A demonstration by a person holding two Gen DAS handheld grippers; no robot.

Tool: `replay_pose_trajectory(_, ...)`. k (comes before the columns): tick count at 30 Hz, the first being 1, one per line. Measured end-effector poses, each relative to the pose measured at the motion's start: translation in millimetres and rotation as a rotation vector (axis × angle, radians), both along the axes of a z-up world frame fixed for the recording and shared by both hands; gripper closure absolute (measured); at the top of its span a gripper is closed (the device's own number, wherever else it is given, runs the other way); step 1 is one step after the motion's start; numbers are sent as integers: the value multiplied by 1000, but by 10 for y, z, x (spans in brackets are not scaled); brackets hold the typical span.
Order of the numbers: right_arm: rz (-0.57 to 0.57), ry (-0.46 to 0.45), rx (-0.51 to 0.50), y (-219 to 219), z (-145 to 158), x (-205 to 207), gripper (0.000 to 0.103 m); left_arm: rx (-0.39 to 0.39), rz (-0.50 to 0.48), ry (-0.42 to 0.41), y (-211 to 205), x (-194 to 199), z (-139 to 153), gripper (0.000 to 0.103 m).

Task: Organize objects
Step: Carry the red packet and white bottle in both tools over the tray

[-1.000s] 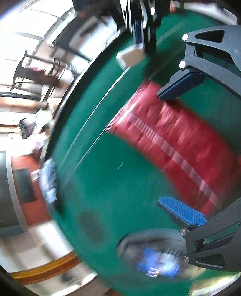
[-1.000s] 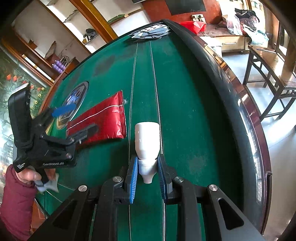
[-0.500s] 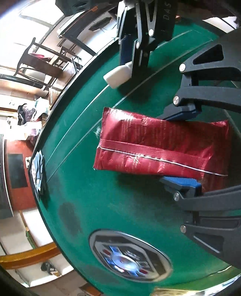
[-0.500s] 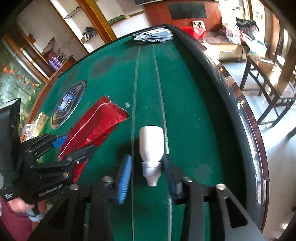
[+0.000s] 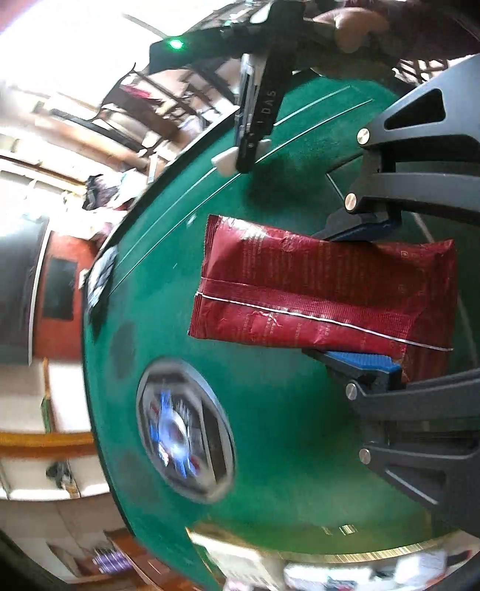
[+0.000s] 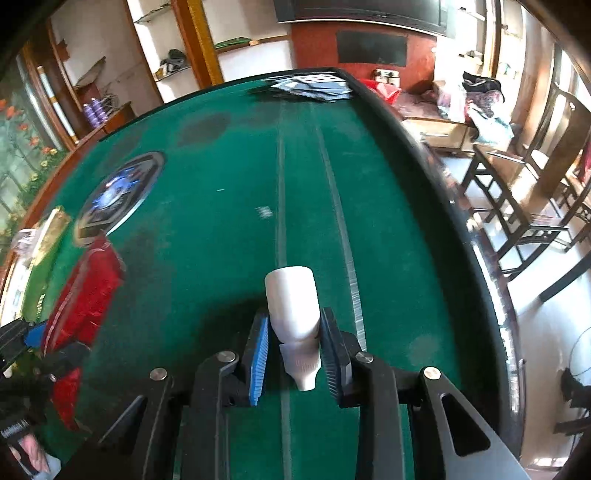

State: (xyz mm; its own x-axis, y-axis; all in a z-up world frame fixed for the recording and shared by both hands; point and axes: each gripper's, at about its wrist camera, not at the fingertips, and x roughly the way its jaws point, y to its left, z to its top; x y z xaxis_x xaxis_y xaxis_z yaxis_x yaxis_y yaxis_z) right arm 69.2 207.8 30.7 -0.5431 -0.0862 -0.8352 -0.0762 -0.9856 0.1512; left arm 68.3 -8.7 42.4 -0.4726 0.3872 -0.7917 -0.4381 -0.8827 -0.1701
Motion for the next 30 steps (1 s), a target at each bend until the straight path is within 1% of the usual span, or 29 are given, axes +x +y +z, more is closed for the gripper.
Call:
replay_pose_trajectory(5, 94, 28, -97, -390, 215, 50, 74, 68, 114, 46, -691, 169, 259, 56)
replay_pose_trajectory(6, 115, 36, -109, -487, 266, 57, 74, 84, 150, 52, -884, 206, 306, 56)
replay_pose_trajectory(9, 202, 58, -153, -862, 430, 68, 74, 91, 248, 73, -1360, 303, 383, 56)
replay_pose_trajectory(12, 296, 61, -198, -1279, 552, 49, 74, 71, 347, 88, -1809, 384, 394, 56)
replay_pose_trajectory(15, 390, 49, -240, -1763, 631, 15, 74, 57, 452, 77, -2296, 481, 336, 56)
replay_pose_trajectory(16, 409, 45, -246, -1864, 639, 12, 74, 50, 478, 75, -2407, 505, 299, 56)
replay_pose_trajectory(17, 444, 35, -255, -2063, 652, -9, 74, 43, 502, 71, -2514, 538, 275, 56)
replay_pose_trajectory(20, 505, 20, -252, -2470, 644, -27, 74, 37, 567, 48, -2854, 585, 154, 56)
replay_pose_trajectory(24, 575, -10, -240, -2988, 588, -51, 74, 44, 601, 29, -3106, 618, 45, 56)
replay_pose_trajectory(26, 600, -29, -219, -3258, 529, -90, 74, 41, 600, 33, -3140, 610, 33, 56)
replay_pose_trajectory(30, 601, -47, -154, -3540, 401, -205, 74, 14, 590, 37, -3117, 505, -31, 56)
